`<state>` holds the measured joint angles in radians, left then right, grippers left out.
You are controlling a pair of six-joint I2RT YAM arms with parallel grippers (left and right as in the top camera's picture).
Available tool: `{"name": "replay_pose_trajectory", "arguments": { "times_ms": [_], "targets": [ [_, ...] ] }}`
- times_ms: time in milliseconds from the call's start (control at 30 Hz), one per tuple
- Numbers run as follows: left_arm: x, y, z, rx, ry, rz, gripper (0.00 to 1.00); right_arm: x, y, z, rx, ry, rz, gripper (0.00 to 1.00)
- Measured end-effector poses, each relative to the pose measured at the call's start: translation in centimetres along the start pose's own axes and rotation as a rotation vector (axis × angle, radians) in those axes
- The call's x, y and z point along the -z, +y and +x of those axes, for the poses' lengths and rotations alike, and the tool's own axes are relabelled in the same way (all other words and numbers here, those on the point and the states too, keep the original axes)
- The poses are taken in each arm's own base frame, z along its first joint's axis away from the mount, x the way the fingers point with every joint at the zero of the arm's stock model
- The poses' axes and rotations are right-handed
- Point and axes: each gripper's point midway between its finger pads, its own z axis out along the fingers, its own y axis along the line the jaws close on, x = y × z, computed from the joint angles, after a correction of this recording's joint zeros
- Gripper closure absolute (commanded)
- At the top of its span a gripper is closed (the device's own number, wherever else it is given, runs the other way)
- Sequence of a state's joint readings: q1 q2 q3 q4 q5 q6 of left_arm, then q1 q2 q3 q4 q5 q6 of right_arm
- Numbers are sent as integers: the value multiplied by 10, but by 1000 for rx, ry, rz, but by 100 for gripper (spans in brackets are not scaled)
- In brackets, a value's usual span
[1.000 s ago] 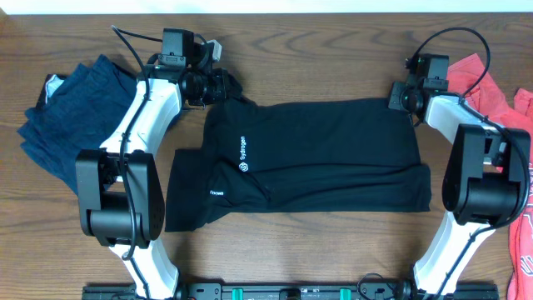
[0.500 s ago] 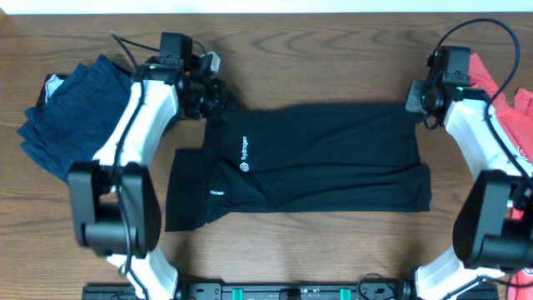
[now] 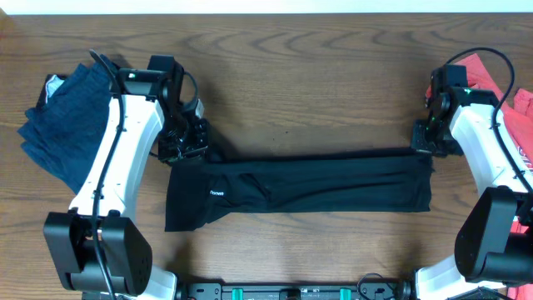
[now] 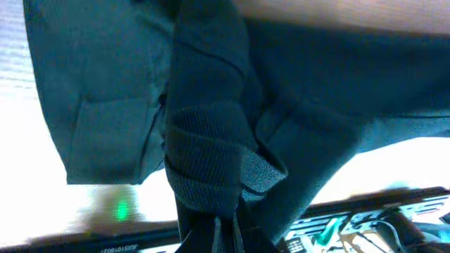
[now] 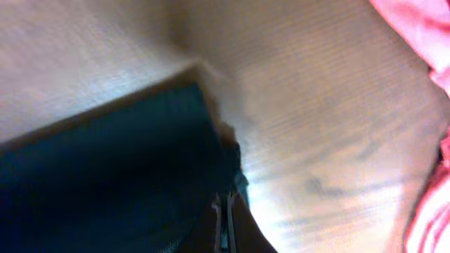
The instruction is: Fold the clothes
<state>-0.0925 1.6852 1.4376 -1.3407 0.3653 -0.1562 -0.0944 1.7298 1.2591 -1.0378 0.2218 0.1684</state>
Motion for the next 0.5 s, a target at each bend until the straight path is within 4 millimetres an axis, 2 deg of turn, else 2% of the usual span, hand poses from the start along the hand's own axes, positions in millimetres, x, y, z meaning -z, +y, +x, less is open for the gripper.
{"name": "replay_pose_trajectory", "arguments": {
  "times_ms": [100,133,167,200,233,267,433,500],
  "targets": [
    [-12,8,9,14,42,-19,94,0,-4,5,1,21,20,99],
    [-18,11,14,22,65,-26,87,0,-5,8,3,32,24,99],
    [-22,14,18,22,82,-32,74,0,-6,11,4,42,29,98],
    [-26,16,21,22,96,-38,69,0,-6,14,7,53,33,92],
    [-30,20,25,30,112,-49,67,1,-7,16,5,63,36,78],
    [-32,23,28,35,123,-60,66,1,-8,19,4,77,42,69],
    [-33,33,33,41,139,-113,65,3,-14,35,27,142,67,67],
    [-33,34,32,40,138,-119,65,4,-15,39,30,156,70,62]
  ]
}}
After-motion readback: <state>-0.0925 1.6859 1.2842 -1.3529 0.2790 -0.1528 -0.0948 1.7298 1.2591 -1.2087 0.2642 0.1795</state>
